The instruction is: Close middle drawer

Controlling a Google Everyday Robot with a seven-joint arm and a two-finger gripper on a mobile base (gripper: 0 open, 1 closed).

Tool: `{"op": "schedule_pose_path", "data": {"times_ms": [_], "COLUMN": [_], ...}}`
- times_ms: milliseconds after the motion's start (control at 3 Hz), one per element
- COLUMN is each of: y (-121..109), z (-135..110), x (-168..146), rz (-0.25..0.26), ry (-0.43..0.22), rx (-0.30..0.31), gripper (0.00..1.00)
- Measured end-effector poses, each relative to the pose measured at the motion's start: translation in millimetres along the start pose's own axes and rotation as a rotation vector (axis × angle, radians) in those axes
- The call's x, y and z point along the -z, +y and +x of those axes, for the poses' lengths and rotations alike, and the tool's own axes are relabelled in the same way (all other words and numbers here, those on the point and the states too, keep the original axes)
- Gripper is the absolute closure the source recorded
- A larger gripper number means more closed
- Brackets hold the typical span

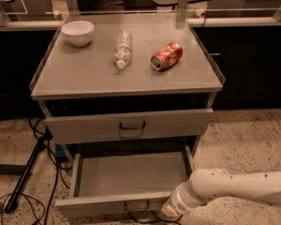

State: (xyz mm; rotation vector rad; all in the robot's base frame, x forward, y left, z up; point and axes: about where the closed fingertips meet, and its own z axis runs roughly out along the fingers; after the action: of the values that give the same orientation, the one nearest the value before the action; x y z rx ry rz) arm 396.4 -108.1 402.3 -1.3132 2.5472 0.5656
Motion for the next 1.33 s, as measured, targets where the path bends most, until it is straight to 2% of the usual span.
{"op": "schedule_pose_path", "data": {"times_ms": [333, 667, 1333], "y": [-2.9, -3.0, -40.2], "z": [-33.3, -33.8, -84.8], "x": [-4.5, -4.6, 8.7], "rz": [0.024, 0.024, 0.101], "ry": [-0.009, -0.01, -0.147], "rx": [0.073, 0.072, 0.019], "gripper": [1.0, 1.0, 1.0]}}
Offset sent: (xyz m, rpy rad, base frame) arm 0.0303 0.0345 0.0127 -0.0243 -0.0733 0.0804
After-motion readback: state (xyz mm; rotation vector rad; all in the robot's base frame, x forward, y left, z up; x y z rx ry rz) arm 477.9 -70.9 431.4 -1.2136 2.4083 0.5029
